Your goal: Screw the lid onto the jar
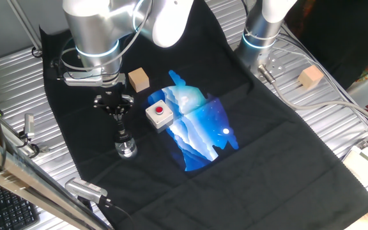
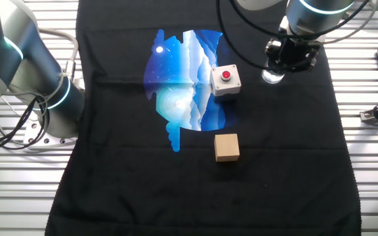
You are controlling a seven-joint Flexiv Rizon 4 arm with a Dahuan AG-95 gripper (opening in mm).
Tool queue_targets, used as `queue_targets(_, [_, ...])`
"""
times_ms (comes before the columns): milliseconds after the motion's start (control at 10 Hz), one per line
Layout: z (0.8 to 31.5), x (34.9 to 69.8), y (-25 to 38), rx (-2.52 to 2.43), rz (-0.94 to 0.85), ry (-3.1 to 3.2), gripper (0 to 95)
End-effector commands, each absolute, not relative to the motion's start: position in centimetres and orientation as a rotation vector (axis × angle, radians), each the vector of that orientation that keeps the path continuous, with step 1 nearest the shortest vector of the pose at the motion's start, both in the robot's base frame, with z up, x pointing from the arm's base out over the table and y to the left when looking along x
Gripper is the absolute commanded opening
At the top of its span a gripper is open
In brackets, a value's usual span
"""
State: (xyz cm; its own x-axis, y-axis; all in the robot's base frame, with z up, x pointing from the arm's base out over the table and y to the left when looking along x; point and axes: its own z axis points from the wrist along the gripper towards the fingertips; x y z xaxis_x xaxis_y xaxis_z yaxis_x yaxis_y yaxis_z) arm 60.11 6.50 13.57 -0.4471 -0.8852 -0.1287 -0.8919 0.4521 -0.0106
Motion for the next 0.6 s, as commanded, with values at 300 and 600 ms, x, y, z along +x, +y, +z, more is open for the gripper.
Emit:
queue_targets(300, [13.62, 60.15, 6.62, -1.57, 0.098, 2.572, 0.0])
queue_targets(600, [13.28, 60.44, 7.1, -1.559, 0.108, 2.563, 0.0])
